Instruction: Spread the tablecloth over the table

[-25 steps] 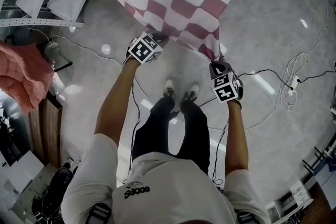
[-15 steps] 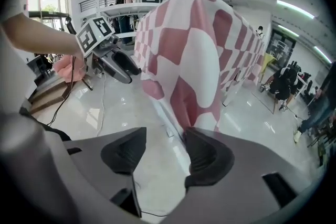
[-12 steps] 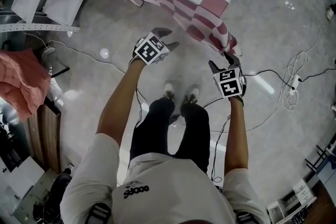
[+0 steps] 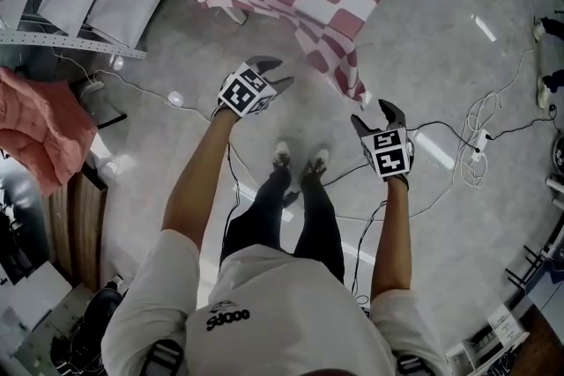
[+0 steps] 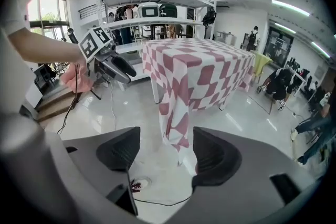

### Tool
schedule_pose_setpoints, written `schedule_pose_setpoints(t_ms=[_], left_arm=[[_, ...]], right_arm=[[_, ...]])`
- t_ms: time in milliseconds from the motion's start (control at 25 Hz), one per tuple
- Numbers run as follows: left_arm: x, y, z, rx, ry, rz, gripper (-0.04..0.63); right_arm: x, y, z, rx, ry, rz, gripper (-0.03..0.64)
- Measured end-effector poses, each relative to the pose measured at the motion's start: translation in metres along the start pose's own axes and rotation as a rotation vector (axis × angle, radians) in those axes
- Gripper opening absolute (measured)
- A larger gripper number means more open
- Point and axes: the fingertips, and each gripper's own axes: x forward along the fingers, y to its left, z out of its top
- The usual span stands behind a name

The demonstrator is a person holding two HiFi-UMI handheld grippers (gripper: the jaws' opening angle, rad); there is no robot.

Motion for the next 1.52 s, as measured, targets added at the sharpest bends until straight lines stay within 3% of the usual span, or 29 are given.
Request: schedule_pose_setpoints(t_ms=[400, 720, 960, 1200, 1520], left_arm=[[-0.112, -0.038, 0.105, 0.030, -0.198, 0.072, 0.138], [-0.204, -0.067, 0.201, 0.083, -0.437, 0.178, 0.060], [-0.270, -0.090, 0.248, 0.134, -0.575, 0.240, 0.038], [-0.315, -0.108, 0.276, 0.202, -0.627, 0.288, 0.031], [-0.365, -0.114, 0.308, 0.244, -0.722, 0.350, 0.031]], right_arm=[[-0.122, -0.015, 0.093, -0.013, -0.166, -0.125, 0.284], [-0.224, -0.034, 0.182, -0.043, -0.381, -0.243, 0.221], [-0.284, -0.018, 0.228, -0.064, -0.534, -0.241, 0.157], [-0.326, -0.012, 0.264, -0.085, -0.646, -0.278, 0.040], [-0.366, -0.006, 0.304, -0.148, -0.741, -0.322, 0.023]])
